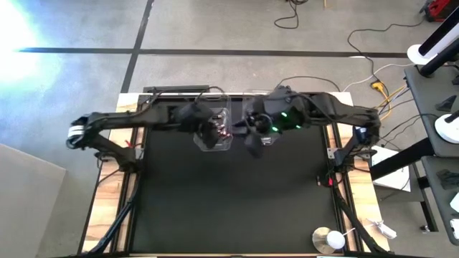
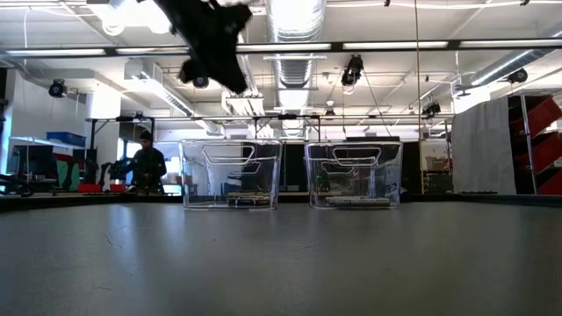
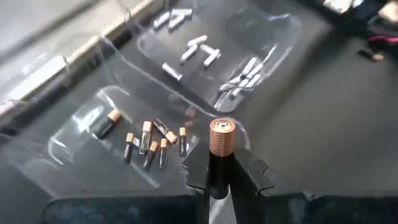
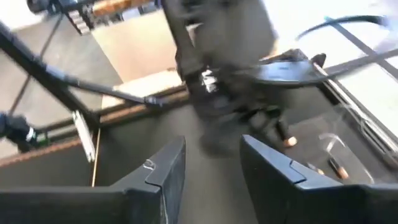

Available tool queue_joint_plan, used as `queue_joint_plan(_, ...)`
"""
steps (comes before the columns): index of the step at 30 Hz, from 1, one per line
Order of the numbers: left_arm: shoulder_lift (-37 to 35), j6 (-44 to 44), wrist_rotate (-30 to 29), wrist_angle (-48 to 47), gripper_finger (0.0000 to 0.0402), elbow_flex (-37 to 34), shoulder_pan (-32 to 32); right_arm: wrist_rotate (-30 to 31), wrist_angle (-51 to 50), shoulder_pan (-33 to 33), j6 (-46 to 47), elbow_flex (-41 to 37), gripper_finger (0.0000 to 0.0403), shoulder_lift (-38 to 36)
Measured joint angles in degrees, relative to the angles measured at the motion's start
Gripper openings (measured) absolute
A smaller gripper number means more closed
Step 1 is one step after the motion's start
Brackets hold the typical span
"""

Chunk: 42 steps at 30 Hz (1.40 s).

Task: Sort batteries
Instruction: Put the black battery into the left transparent bin

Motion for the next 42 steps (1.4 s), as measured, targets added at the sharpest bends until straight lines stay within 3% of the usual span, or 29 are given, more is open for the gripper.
queue_joint_plan(6, 12.86, 3.8, 3.68, -5.31, 0.0015, 7.11, 7.97, 8.35, -13.72, 5.82, 4.8, -0.06, 0.0142, -1.99)
queue_joint_plan(12, 24.24, 18.29, 6.75, -12.16, 0.0015, 14.66, 11.51, 22.03, -28.24, 14.18, 17.33, -1.76, 0.0131, -1.67)
queue_joint_plan(24, 34.86, 26.86, 12.2, -15.48, 0.0019, 18.28, 19.03, 35.04, -31.23, 31.13, 31.88, -2.78, 0.011, -2.99)
queue_joint_plan(35, 43.24, 29.41, 12.96, -16.53, 0.0019, 22.82, 22.02, 36.54, -31.34, 32.66, 38.33, -3.1, 0.0079, -2.88)
queue_joint_plan(42, 44.44, 31.82, 13.09, -16.75, 0.0019, 25.47, 22.38, 36.41, -31.32, 32.99, 40.29, -3.1, 0.0062, -2.88)
